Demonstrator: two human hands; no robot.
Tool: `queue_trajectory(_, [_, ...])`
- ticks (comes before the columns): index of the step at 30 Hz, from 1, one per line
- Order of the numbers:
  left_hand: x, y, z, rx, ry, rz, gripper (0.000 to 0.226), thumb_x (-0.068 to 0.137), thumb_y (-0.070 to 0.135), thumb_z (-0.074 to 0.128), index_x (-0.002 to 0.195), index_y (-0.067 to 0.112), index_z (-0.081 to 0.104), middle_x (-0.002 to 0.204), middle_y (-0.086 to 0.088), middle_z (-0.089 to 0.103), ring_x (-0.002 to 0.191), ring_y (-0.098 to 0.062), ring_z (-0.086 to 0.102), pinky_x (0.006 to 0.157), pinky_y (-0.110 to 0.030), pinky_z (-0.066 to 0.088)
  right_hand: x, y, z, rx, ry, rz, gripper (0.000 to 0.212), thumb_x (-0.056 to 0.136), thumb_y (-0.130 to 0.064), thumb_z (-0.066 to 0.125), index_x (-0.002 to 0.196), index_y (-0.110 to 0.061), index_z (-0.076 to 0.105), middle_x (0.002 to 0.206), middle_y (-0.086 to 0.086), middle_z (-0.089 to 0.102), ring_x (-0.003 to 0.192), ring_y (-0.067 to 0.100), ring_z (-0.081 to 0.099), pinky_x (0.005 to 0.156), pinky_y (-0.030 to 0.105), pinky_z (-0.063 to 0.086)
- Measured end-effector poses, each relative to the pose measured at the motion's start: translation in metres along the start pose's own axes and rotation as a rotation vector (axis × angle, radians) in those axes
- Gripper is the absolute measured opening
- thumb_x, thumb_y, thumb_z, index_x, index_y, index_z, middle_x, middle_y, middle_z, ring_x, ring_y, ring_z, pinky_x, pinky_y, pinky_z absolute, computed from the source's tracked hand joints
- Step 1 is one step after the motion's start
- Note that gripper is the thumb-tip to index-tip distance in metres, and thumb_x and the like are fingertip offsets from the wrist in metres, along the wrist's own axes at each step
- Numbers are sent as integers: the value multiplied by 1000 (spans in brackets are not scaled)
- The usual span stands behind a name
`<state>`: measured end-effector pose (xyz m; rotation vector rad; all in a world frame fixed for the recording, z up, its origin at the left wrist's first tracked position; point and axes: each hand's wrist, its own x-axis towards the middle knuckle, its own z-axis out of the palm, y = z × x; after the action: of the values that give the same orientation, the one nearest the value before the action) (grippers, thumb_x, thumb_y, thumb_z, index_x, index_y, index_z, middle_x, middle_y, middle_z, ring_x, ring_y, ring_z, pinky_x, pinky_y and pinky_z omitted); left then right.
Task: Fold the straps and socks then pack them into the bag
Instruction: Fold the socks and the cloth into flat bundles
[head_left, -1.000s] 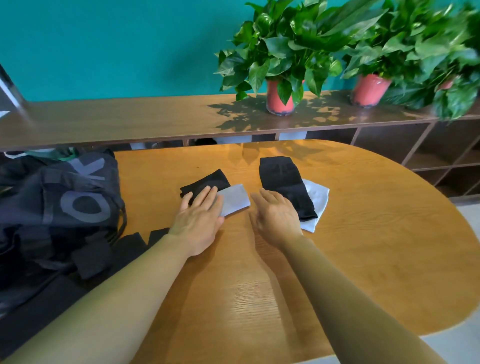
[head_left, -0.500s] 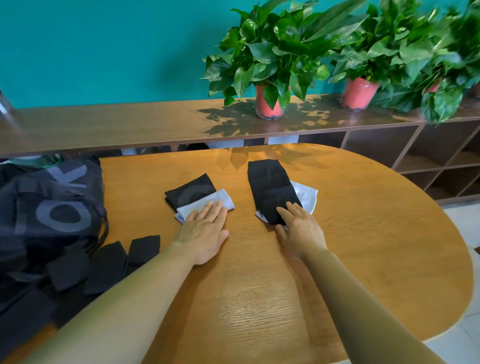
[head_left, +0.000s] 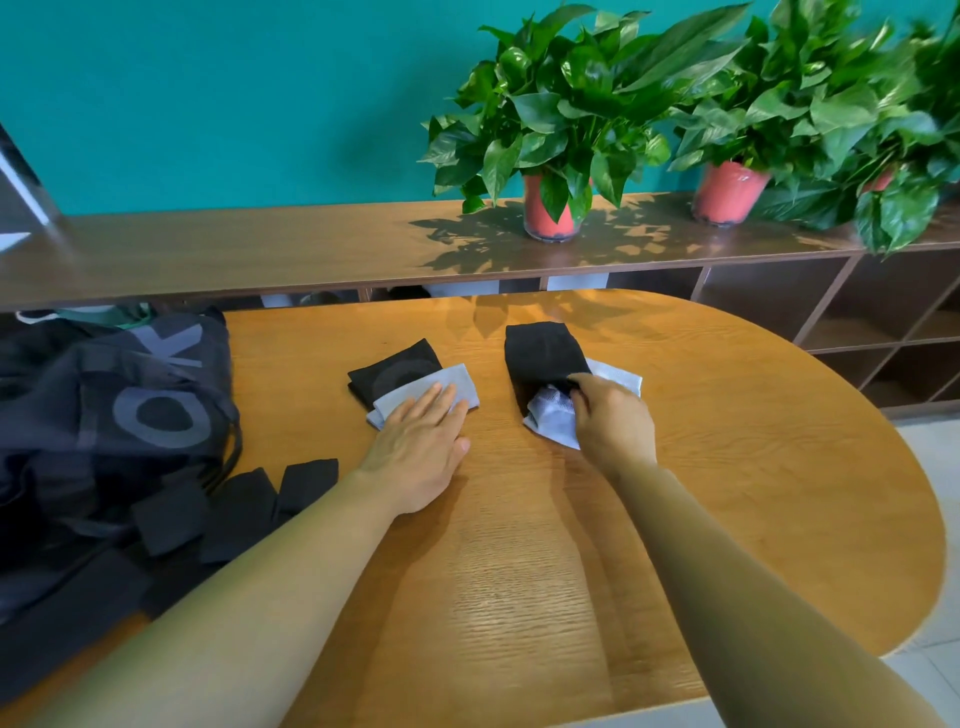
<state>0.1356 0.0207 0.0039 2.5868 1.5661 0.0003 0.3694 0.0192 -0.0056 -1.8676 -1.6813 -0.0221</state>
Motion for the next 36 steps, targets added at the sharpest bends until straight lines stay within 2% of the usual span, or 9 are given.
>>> queue_trajectory(4, [-22, 6, -8, -123, 45, -21, 53, 105, 35, 25, 153, 17, 15, 162, -2, -1, 148, -16, -7, 118, -38, 4, 2, -35, -29, 116, 223, -122, 27, 90, -16, 43, 98, -9, 68, 82, 10, 68, 77, 33, 60, 63, 33, 39])
queue_trajectory(9, [-48, 12, -11, -213, 106, -64, 58, 103, 33, 36, 154, 16, 12, 162, -3, 3, 149, -16, 0, 117, -39, 13, -20, -69, -71, 180, 269, -229, 30, 90, -20, 41, 106, -16, 67, 95, 3, 69, 90, 26, 58, 76, 35, 39])
queue_trajectory(11, [-57, 11, -9, -331, 90, -122, 58, 102, 32, 39, 154, 19, 14, 159, -5, 19, 144, -24, 22, 113, -41, 28, -48, -77, -81, 263, 221, -302, 26, 87, -17, 45, 100, -18, 68, 93, -3, 70, 86, 17, 59, 72, 29, 40])
queue_trajectory(14, [-74, 7, -3, -555, 87, -223, 50, 102, 25, 38, 150, 25, 24, 124, -9, 57, 98, -28, 60, 81, -43, 50, -107, -78, -68, 282, 9, -337, 24, 83, -17, 54, 100, -20, 71, 94, -7, 72, 83, 10, 61, 68, 21, 41])
queue_trajectory(18, [-97, 1, 11, -578, 72, -234, 44, 104, 21, 36, 147, 20, 33, 144, -7, 45, 126, -24, 48, 99, -34, 42, -169, -74, -41, 184, -282, -305, 28, 88, -28, 49, 108, -27, 69, 97, -9, 71, 86, 13, 64, 72, 26, 50])
queue_trajectory(24, [-112, 2, 16, -607, 58, -218, 46, 104, 32, 34, 149, 21, 33, 149, -2, 41, 135, -20, 41, 109, -36, 37, -193, -99, -33, 198, -402, -176, 29, 97, -37, 46, 122, -32, 62, 111, -13, 66, 99, 5, 59, 84, 25, 51])
queue_trajectory(28, [-109, -1, 10, -595, 93, -205, 43, 104, 27, 37, 147, 21, 36, 147, -1, 44, 134, -20, 42, 107, -36, 39, -186, -107, -37, 433, -510, -64, 23, 93, -43, 51, 103, -32, 69, 93, -20, 67, 89, 1, 61, 79, 30, 54])
queue_trajectory(31, [-106, -10, 6, -580, 144, -218, 41, 104, 24, 38, 144, 19, 42, 144, -1, 48, 132, -20, 44, 106, -36, 41, -173, -98, -37, 490, -420, 22, 20, 93, -41, 53, 96, -31, 69, 85, -18, 67, 84, 3, 62, 73, 36, 56])
queue_trajectory(36, [-95, -16, 4, -378, 162, -175, 45, 103, 25, 39, 147, 17, 34, 151, -1, 37, 138, -21, 33, 112, -41, 30, -137, -84, -28, 136, -287, -84, 44, 96, -37, 50, 138, -23, 47, 139, -4, 51, 131, 12, 40, 102, 28, 39])
